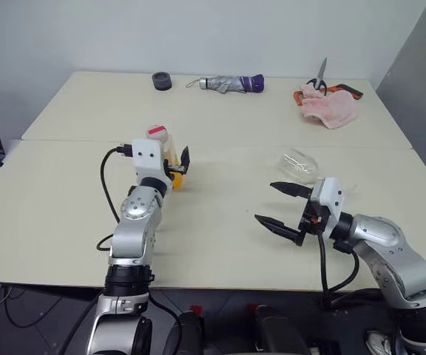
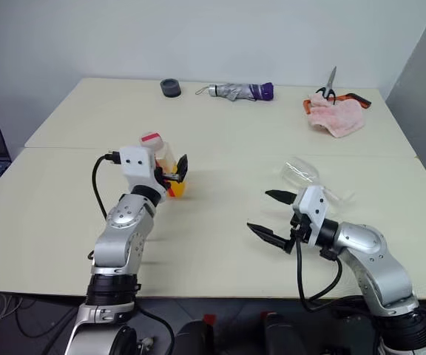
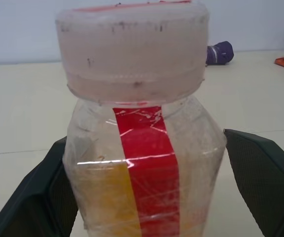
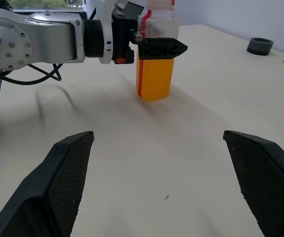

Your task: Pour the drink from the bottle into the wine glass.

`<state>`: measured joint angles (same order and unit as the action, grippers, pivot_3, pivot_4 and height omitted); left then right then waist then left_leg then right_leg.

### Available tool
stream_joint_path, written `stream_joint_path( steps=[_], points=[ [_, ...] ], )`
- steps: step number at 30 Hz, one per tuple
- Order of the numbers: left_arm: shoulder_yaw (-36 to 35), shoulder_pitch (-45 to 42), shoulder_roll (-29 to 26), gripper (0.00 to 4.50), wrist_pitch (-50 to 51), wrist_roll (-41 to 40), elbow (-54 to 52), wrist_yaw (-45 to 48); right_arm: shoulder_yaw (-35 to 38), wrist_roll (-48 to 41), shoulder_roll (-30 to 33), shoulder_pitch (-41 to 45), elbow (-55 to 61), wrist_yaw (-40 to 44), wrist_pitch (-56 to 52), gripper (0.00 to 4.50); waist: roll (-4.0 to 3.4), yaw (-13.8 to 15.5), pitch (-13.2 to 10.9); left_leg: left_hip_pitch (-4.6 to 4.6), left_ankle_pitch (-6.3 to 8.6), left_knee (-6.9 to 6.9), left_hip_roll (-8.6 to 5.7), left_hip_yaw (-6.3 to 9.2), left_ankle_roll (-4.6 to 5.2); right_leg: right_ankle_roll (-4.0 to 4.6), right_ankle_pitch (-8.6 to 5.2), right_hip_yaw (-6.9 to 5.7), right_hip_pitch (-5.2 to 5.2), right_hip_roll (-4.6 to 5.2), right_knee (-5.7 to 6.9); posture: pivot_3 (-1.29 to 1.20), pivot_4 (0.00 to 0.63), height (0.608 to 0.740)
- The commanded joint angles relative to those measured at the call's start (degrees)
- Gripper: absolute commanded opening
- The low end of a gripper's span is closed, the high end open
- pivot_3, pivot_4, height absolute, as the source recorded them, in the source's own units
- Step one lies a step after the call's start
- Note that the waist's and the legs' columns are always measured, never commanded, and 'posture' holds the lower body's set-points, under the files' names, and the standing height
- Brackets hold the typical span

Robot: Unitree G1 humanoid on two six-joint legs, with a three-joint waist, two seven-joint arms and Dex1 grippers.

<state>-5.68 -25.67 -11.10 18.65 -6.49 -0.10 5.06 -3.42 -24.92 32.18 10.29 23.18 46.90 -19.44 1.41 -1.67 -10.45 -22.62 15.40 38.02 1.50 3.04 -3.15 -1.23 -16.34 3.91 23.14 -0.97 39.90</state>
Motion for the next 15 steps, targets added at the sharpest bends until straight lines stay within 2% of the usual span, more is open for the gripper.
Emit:
stream_joint_path(
  steps=[1, 7, 10, 15],
  points=[
    [-0.66, -1.98, -0.25, 4.48, 0.2, 0.14, -2.8, -0.59, 0.95, -0.86, 0.16, 1.27, 0.49, 0.5, -0.02, 4.5, 0.0, 0.0, 0.0, 0.0, 0.0, 0.0, 0.0, 0.0, 0.0, 0.0, 0.0, 0.0, 0.0, 0.0, 0.0, 0.0, 0.15, 0.74],
    [-0.63, -2.43, -0.35, 4.48, 0.78, 0.0, -3.31, -0.52, 0.9, -0.87, 0.18, 1.38, 0.17, 0.93, 0.13, 4.5, 0.0, 0.0, 0.0, 0.0, 0.0, 0.0, 0.0, -0.01, 0.0, 0.0, 0.0, 0.0, 0.0, 0.01, 0.0, 0.0, 0.15, 0.74],
    [-0.55, -2.38, -0.33, 3.86, 0.91, -0.01, -3.44, -0.42, 0.96, -0.89, 0.28, 1.39, 0.11, 1.07, 0.12, 4.5, 0.0, 0.0, 0.0, 0.0, 0.0, 0.0, 0.0, 0.0, 0.0, 0.0, 0.0, 0.0, 0.0, 0.01, 0.0, 0.0, 0.15, 0.74],
    [-0.44, -2.12, -0.27, 2.25, 0.99, 0.02, -3.49, -0.38, 0.98, -1.02, 0.26, 1.62, 0.2, 1.04, -0.13, 4.5, 0.0, 0.0, 0.0, 0.0, 0.0, 0.0, 0.0, 0.0, 0.0, 0.0, 0.0, 0.0, 0.0, 0.01, 0.0, 0.0, 0.15, 0.74]
  ],
)
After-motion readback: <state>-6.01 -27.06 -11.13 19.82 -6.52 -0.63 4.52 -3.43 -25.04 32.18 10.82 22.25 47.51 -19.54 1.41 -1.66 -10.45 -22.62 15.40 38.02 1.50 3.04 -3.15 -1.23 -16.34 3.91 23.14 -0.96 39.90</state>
